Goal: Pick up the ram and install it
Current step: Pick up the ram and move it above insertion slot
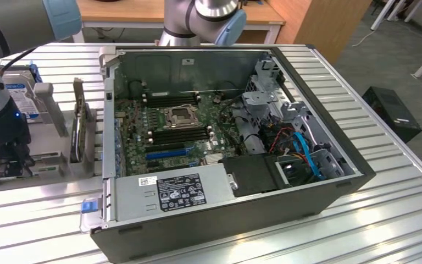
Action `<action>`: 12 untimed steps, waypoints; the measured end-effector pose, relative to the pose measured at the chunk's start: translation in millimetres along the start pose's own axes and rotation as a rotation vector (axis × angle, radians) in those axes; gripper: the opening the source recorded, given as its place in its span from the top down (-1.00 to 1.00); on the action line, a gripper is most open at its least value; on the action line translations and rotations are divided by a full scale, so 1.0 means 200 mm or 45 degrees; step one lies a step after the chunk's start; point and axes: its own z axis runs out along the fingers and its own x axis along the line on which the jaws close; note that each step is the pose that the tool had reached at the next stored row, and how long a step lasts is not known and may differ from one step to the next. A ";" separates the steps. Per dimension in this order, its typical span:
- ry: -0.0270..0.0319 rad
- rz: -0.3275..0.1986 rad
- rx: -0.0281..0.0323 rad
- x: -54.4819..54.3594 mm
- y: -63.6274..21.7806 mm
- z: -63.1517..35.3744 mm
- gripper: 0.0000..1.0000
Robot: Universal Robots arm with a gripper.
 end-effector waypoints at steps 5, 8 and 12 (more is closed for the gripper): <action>0.0002 0.000 -0.0002 0.00 0.000 0.017 0.40; 0.0002 0.000 -0.0003 0.00 0.000 0.017 0.40; -0.0002 0.000 0.0002 0.00 -0.001 0.024 0.40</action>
